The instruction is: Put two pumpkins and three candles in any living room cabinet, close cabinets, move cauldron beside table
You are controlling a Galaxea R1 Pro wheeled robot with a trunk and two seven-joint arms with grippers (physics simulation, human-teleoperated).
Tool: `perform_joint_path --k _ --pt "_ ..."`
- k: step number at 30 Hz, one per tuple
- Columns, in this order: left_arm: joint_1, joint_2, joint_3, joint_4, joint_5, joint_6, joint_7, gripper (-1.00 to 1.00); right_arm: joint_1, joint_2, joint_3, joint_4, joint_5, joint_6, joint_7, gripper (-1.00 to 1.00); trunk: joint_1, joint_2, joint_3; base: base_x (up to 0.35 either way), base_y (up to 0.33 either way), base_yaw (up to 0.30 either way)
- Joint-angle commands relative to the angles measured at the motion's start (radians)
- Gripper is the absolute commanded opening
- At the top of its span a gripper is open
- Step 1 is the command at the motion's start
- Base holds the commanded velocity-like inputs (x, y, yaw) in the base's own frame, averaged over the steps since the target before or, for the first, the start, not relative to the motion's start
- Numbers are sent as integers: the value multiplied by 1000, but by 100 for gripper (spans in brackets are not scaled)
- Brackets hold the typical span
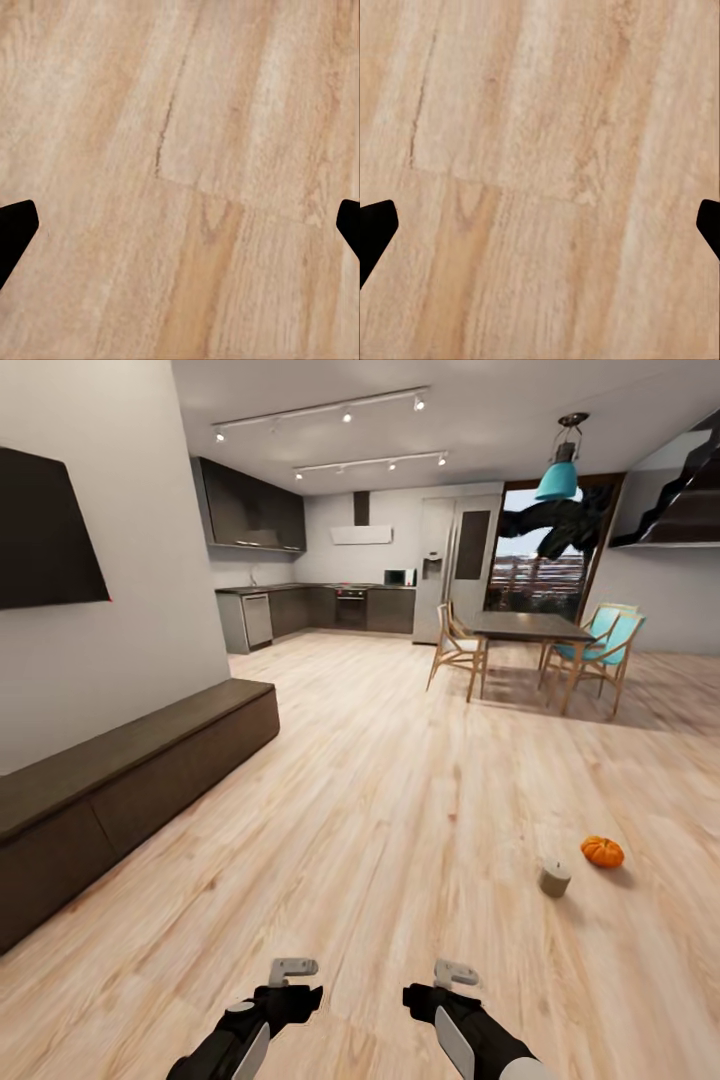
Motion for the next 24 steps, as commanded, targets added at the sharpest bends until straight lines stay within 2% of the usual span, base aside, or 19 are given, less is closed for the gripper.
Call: perform_joint_path --k 1,10,24 --pt "0 0 -3 -1 10 5 0 100 0 0 2 -3 -8 5 -5 100 0 0 -1 336 4 287" --pt "0 0 -3 -1 9 4 -1 100 0 1 2 -2 -7 5 -6 100 0 0 -1 277 -105 292" --pt "0 2 -3 -1 9 -1 -4 100 0 4 2 -2 -7 5 -6 100 0 0 -1 16 -11 293"
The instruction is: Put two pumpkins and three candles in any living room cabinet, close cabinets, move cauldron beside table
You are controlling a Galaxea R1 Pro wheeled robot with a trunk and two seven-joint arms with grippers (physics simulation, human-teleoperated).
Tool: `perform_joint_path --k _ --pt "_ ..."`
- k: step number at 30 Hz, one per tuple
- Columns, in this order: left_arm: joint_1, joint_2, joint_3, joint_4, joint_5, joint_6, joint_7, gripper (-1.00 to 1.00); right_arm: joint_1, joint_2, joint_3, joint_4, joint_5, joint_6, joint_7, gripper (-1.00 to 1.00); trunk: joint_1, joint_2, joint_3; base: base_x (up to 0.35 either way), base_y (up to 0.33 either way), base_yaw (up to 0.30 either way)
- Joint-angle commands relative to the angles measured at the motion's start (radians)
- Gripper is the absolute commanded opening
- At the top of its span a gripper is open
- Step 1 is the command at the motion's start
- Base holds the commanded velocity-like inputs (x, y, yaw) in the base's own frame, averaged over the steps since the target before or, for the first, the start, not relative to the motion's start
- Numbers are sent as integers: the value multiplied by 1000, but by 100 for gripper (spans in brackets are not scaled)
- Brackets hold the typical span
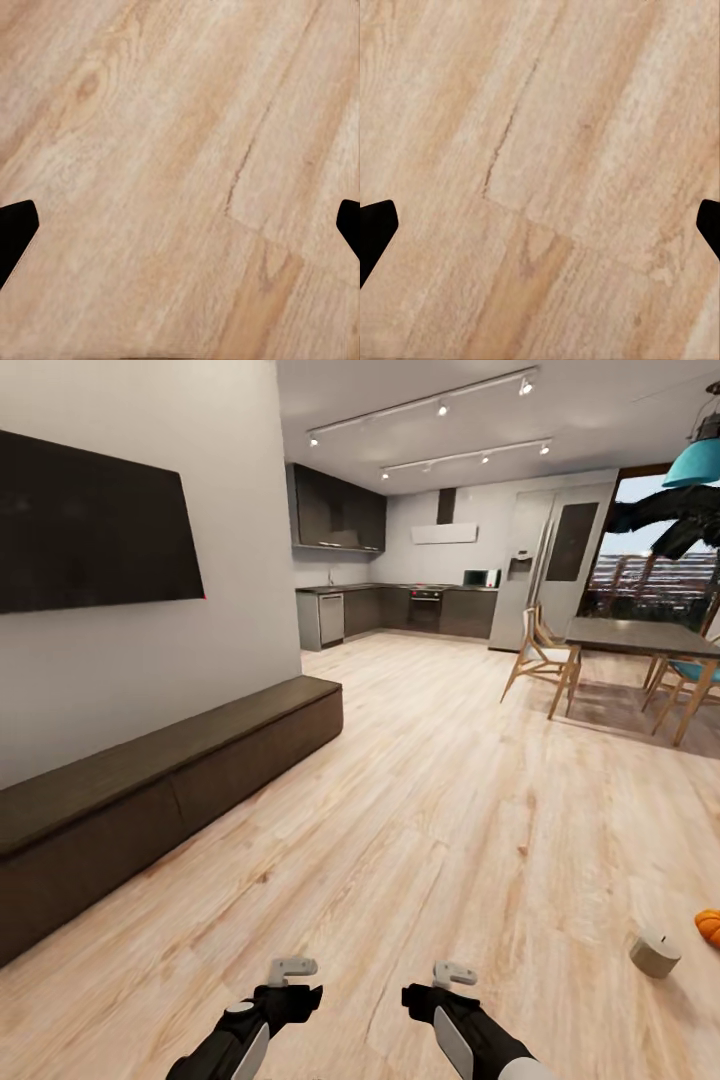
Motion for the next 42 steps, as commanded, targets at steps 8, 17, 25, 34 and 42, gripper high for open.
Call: perform_joint_path --k 8,17,25,34,42 --pt "-1 0 -3 -1 10 6 0 100 0 0 2 -3 -8 5 -5 100 0 0 -1 0 0 293" --pt "-1 -1 -4 -1 10 6 2 100 0 0 2 -3 -8 5 -5 100 0 0 -1 0 0 293" --pt "0 0 -4 -1 10 4 1 100 0 -1 2 -3 -8 6 -5 100 0 0 -1 0 0 292" --pt "0 13 -3 -8 10 3 1 100 0 -2 2 -3 -8 7 -5 100 0 0 -1 0 0 292" --pt "0 17 -3 -10 10 4 -1 100 0 -2 2 -3 -10 6 -5 100 0 0 -1 0 0 292"
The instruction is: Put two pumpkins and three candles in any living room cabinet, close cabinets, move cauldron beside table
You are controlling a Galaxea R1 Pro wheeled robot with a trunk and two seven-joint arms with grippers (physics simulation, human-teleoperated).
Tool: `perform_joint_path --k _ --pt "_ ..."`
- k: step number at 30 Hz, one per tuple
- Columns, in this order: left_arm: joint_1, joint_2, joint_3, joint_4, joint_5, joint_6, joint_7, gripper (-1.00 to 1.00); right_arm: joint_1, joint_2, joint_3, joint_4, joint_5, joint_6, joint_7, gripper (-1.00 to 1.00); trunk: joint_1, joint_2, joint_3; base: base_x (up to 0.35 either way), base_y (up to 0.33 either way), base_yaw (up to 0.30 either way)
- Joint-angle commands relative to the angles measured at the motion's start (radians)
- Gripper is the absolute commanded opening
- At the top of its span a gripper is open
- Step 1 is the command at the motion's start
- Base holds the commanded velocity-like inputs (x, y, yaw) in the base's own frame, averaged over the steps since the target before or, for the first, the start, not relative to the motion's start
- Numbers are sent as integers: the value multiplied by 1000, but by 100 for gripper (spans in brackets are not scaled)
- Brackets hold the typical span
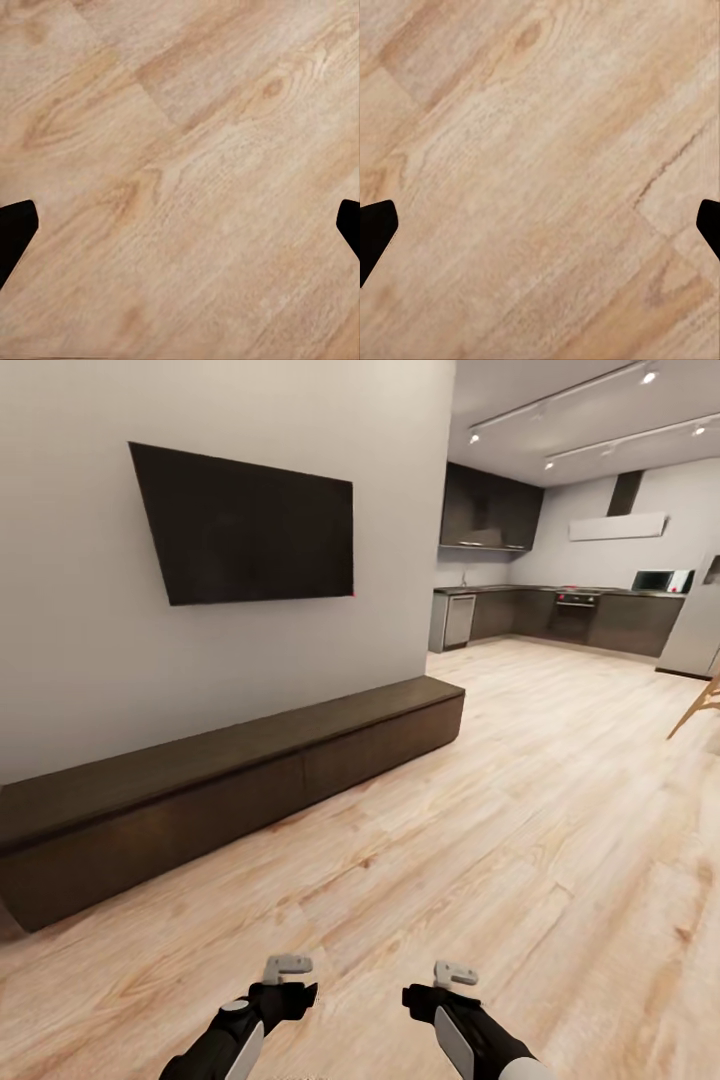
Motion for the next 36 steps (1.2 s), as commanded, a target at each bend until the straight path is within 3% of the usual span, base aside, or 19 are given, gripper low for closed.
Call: perform_joint_path --k 1,16,29,36 --pt "0 0 -3 -1 10 6 1 100 0 0 2 -3 -8 5 -5 100 0 0 -1 0 0 292" --pt "0 -2 -4 -1 10 6 2 100 0 0 2 -3 -7 5 -5 100 0 0 -1 0 -14 292" --pt "0 -5 -3 7 12 6 8 100 0 3 2 -3 -7 5 -5 100 0 0 -1 24 -233 292" --pt "0 -5 -4 5 12 5 5 100 0 3 2 -3 -7 5 -5 100 0 0 -1 28 -53 292"
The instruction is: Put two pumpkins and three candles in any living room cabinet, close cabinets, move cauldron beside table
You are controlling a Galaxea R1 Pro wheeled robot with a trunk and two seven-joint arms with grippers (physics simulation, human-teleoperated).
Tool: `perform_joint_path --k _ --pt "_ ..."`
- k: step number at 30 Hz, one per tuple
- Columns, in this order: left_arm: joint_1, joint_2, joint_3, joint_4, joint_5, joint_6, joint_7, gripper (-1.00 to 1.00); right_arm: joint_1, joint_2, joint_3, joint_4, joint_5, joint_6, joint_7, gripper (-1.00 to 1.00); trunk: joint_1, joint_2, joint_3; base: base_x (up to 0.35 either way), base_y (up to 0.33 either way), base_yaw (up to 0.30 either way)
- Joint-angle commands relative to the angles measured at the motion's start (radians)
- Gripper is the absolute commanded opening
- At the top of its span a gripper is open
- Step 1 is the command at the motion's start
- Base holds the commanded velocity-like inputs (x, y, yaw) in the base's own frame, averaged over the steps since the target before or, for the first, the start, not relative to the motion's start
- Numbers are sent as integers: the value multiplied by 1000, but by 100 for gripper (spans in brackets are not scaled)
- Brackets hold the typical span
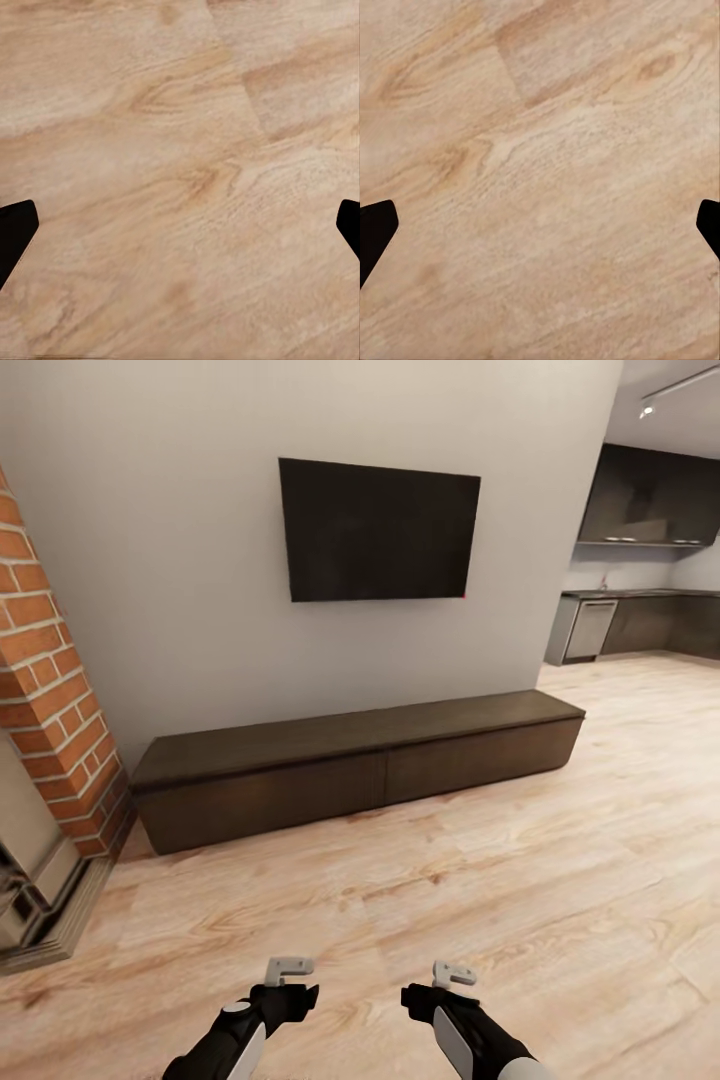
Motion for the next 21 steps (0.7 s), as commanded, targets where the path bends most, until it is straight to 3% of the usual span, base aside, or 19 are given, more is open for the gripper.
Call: perform_joint_path --k 1,21 --pt "0 0 -3 -1 10 5 -1 100 0 0 2 -3 -8 5 -5 100 0 0 -1 3 -6 292" --pt "0 0 -3 -1 10 6 -1 100 0 0 3 -3 -8 5 -5 100 0 0 -1 0 -17 292"
